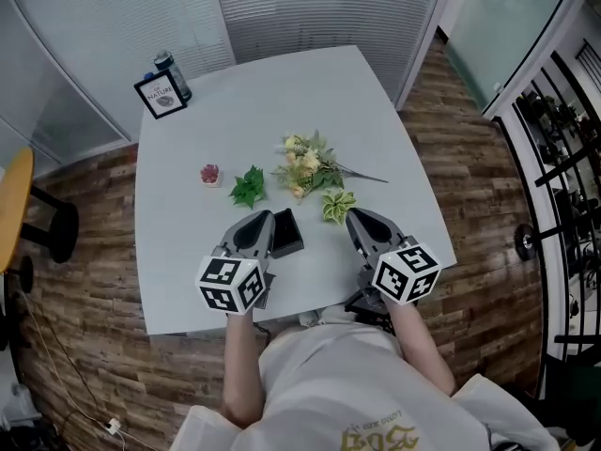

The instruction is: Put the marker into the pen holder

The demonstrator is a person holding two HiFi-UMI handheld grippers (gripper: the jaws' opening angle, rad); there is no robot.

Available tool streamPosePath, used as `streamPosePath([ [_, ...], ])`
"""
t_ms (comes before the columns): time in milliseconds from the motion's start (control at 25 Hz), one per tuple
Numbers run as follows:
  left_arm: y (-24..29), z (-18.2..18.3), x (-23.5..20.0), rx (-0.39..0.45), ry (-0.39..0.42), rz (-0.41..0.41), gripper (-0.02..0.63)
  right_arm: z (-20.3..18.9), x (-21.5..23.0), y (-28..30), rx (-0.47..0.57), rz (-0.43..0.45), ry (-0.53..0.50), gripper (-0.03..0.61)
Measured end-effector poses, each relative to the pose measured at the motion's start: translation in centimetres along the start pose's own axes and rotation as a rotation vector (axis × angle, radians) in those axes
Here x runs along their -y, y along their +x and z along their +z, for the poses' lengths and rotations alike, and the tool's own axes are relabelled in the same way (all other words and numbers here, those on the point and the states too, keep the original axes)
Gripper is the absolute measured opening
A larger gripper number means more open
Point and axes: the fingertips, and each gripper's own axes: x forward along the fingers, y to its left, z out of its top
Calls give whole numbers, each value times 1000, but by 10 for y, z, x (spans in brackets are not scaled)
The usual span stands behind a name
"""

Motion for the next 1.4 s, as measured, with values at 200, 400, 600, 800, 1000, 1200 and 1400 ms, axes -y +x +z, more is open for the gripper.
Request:
streamPosePath([
  [200,-2,2,4,6,-9,-14,14,1,-4,-3,-4,1,-8,17],
  [400,-3,4,7,9,-20,-36,14,-2,-7,-2,-8,3,-12,17],
  [600,-3,6,7,11,-14,-43,14,-2,-12,3,-16,16,-26,17],
  [800,-2,1,3,-2,-29,-40,14,-2,-20,7,-21,32,-67,17],
  [1000,-3,-4,-1,-12,-42,-36,14,-3,-18,8,-28,31,-55,17],
  [1200,-2,-7,-1,-16,-45,-35,14,-5,-17,8,-30,33,-54,17],
  [1400,1,-7,0,-20,-40,-36,14,-6,-12,4,-30,23,-49,17],
])
